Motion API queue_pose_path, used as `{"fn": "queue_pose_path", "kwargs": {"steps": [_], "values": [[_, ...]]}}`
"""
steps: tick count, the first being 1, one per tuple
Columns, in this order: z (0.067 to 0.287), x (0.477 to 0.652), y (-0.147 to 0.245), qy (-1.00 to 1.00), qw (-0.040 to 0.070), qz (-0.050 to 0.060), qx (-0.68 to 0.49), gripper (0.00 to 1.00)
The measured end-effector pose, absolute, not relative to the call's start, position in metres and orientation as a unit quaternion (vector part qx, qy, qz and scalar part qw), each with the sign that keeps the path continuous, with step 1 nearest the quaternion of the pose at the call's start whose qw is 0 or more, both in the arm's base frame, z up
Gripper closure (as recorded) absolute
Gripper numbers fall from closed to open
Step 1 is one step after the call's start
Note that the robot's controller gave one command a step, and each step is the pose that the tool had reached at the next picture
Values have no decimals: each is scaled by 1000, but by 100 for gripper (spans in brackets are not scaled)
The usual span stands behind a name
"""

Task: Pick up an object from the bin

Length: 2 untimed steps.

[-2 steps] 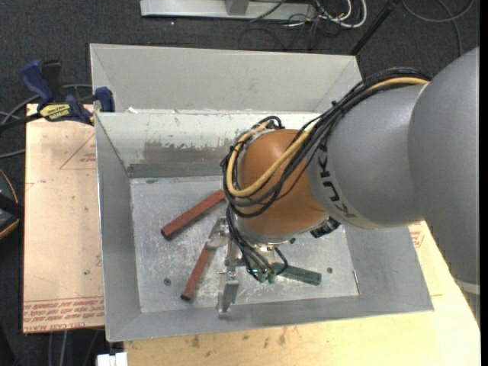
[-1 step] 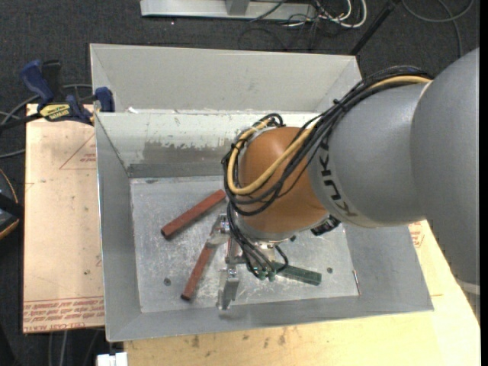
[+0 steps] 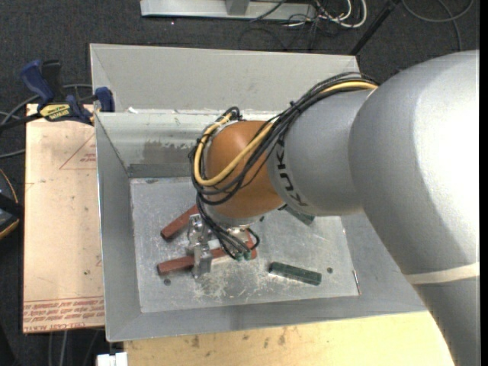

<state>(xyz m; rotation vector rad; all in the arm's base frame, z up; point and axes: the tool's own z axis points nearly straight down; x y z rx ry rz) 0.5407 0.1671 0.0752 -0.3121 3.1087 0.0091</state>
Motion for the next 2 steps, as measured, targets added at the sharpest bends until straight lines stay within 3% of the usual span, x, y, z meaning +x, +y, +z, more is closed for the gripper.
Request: {"fn": "queue_pose_path", "kwargs": {"steps": [1,2], "values": [[75,541,167,995,9,3,-100,100],[274,551,170,990,1,1,-140,100]]}}
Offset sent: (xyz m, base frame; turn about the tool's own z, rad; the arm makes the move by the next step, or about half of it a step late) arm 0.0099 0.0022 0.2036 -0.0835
